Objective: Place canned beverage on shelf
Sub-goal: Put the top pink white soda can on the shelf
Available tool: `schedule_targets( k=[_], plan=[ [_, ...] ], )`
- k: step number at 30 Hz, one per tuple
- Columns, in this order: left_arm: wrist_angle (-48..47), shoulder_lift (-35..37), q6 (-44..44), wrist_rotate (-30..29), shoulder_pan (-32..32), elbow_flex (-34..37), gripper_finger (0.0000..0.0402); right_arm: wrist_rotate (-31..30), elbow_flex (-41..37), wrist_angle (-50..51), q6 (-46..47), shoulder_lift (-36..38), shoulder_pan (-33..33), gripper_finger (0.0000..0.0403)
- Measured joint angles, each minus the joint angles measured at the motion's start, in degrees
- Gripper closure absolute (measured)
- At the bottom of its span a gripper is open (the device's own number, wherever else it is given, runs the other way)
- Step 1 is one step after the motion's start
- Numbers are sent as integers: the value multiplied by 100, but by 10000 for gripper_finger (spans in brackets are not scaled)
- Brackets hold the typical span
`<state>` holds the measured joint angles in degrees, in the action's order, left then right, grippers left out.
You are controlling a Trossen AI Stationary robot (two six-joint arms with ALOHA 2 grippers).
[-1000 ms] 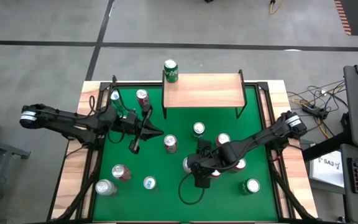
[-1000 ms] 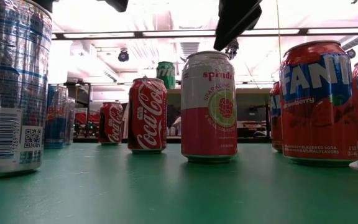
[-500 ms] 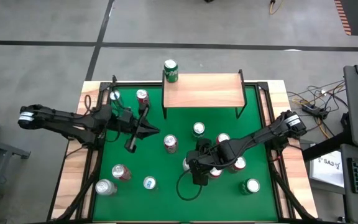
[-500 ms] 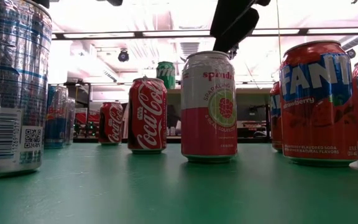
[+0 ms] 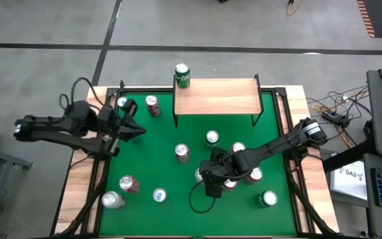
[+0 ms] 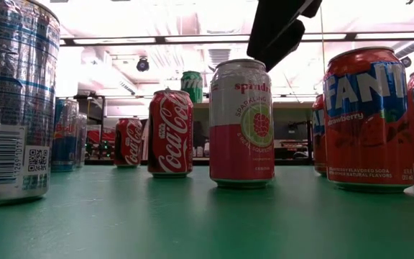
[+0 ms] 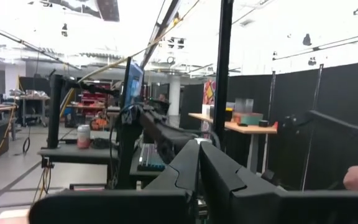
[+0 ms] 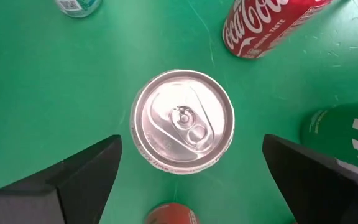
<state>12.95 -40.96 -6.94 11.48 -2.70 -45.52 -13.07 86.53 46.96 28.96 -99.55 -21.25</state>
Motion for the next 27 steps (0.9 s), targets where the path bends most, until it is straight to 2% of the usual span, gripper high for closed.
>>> schedule_targets(
  k=[6, 27],
  plan=[
    [-487, 92, 2, 1, 0, -264, 402, 12, -236, -261, 1, 0, 67, 21],
    [-496, -172, 195, 1, 0, -264, 402, 150, -827, -1428, -345, 0, 190, 21]
  ],
)
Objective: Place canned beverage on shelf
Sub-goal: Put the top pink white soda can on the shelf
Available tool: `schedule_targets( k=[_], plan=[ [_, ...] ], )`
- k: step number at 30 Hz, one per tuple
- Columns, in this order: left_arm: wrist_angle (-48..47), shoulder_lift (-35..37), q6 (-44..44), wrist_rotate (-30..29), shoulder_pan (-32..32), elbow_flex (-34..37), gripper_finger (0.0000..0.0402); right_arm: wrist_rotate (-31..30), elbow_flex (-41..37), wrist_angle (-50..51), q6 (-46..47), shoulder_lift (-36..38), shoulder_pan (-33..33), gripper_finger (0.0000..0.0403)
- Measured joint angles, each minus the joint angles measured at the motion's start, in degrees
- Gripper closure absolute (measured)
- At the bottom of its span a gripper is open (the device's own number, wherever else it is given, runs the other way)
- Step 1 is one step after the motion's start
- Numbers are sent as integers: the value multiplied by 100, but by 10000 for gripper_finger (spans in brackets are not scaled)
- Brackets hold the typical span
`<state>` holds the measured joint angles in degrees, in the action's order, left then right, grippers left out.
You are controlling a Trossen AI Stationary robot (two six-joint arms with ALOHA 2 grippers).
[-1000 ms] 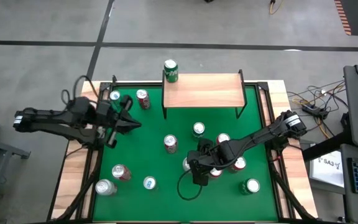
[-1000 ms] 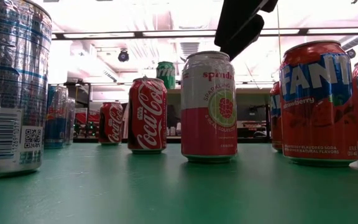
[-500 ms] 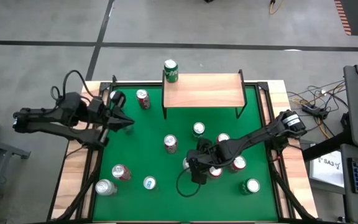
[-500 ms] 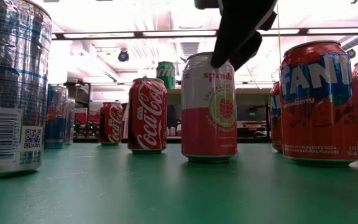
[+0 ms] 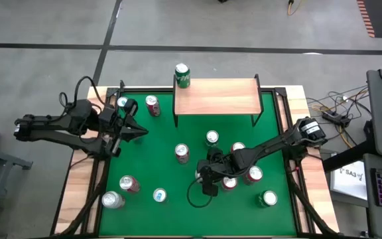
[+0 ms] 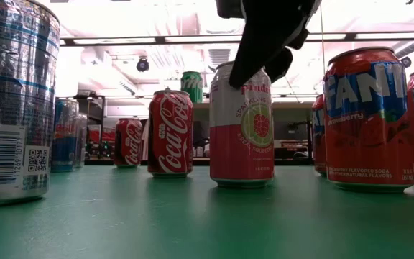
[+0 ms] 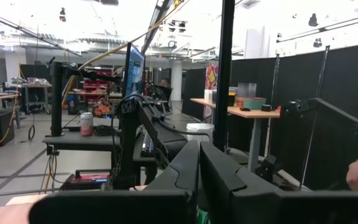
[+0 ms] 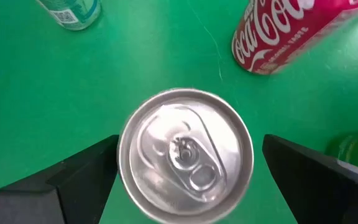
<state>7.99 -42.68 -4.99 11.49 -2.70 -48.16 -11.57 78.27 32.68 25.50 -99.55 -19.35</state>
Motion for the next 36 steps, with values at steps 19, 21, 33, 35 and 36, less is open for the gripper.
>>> schedule_targets(
  k=[19, 21, 33, 35, 36],
  plan=[
    [7, -178, 130, -23, 0, 7, 402, 28, 171, -68, 69, 0, 65, 119],
    [7, -198, 152, -30, 0, 7, 402, 23, 417, -22, 62, 27, 65, 119],
    [9, -225, 254, -48, 0, 9, 402, -266, 2661, 1735, -348, 85, 484, 119],
    [9, -225, 256, -48, 0, 9, 402, -530, 3031, 2124, -299, 85, 622, 119],
    [7, -225, 256, -48, 0, 9, 402, -718, 3195, 2267, -275, 85, 695, 119]
  ],
)
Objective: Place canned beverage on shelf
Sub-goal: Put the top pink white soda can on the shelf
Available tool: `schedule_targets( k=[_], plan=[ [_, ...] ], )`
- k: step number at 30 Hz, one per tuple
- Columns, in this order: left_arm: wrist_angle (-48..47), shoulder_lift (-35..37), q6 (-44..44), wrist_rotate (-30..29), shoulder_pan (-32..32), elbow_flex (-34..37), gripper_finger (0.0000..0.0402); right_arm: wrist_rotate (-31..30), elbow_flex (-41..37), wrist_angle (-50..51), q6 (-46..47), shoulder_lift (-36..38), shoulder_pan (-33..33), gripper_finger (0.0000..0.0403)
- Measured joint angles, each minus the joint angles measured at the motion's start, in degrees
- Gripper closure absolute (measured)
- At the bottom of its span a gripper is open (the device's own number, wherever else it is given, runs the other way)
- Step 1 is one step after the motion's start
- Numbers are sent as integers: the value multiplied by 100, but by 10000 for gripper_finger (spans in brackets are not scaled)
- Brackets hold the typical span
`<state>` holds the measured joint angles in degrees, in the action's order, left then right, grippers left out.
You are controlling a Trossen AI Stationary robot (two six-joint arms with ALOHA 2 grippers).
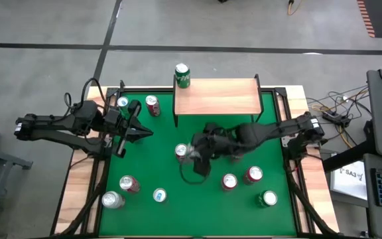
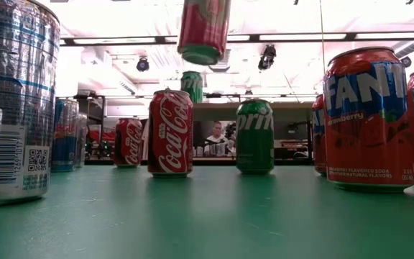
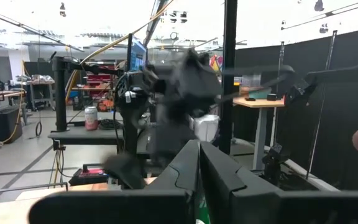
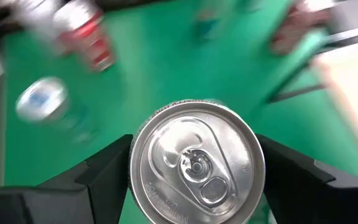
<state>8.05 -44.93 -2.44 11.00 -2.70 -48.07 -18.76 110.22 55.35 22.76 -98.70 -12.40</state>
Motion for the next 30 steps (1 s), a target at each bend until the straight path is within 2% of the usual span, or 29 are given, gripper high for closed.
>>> schedule_targets(
  k=[3, 12, 20, 30],
  plan=[
    [3, -15, 0, -2, 0, 0, 402, -434, 502, 536, 14, 0, 294, 119],
    [9, -54, 0, -9, 2, 0, 402, -465, 1327, 1994, -321, 22, 1597, 119],
    [9, -147, 4, -308, 2, 0, 402, 332, 1191, 2284, -1088, 137, 2793, 119],
    [11, -181, 72, -317, 2, 0, 402, 1198, 1030, 2173, -1980, 376, 3936, 119]
  ],
)
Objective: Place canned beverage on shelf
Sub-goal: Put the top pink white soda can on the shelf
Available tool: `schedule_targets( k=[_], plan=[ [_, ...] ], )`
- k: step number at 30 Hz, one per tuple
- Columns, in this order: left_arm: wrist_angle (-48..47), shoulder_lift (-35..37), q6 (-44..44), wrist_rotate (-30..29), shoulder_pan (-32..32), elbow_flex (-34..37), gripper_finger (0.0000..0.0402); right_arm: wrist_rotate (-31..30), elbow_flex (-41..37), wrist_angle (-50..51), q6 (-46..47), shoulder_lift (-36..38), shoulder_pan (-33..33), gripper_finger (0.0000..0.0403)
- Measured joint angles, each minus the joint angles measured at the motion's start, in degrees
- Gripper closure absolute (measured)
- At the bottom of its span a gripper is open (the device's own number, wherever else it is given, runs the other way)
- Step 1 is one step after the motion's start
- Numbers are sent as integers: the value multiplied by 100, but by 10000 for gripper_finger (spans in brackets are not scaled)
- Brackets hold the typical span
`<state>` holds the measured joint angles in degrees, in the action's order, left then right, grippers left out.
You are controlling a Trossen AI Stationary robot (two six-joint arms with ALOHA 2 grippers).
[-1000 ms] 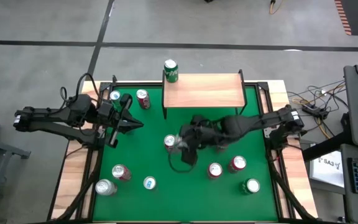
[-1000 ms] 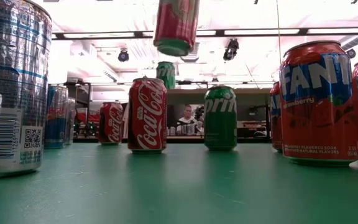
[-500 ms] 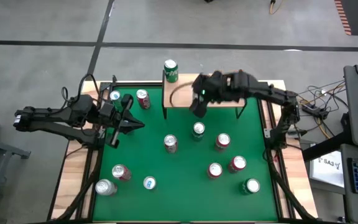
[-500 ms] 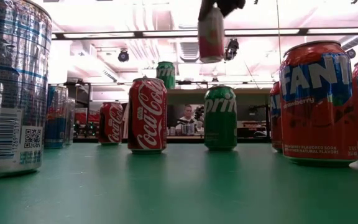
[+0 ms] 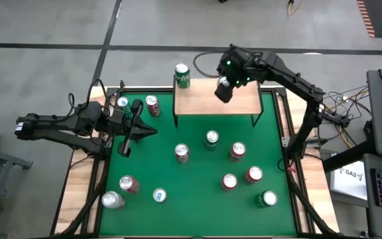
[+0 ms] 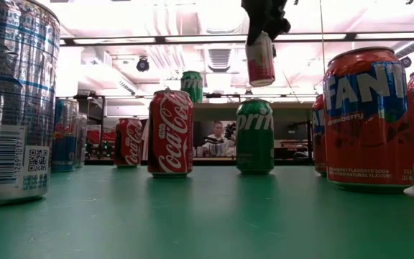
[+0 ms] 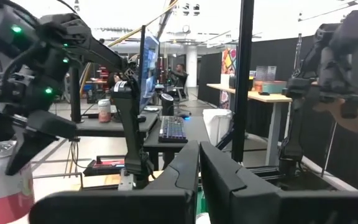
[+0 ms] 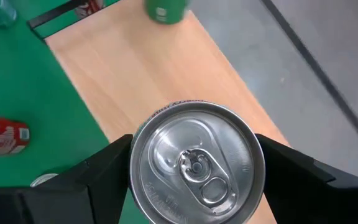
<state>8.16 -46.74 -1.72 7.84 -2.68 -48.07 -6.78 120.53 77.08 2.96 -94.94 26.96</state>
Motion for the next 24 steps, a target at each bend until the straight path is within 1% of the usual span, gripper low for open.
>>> schedule_targets(
  k=[7, 12, 17, 24],
  plan=[
    [4, 0, 142, 0, 0, 0, 402, 555, -548, -616, -305, 295, 589, 119],
    [26, 2, 138, -48, 0, 0, 402, 600, -1152, -960, -476, 487, 870, 119],
    [24, 4, 129, -48, 0, 0, 402, 890, -1877, -1594, -560, 867, 1135, 119],
    [26, 7, 125, -289, 4, 0, 402, 1016, -2746, -1990, -601, 1330, 1477, 119]
  ],
)
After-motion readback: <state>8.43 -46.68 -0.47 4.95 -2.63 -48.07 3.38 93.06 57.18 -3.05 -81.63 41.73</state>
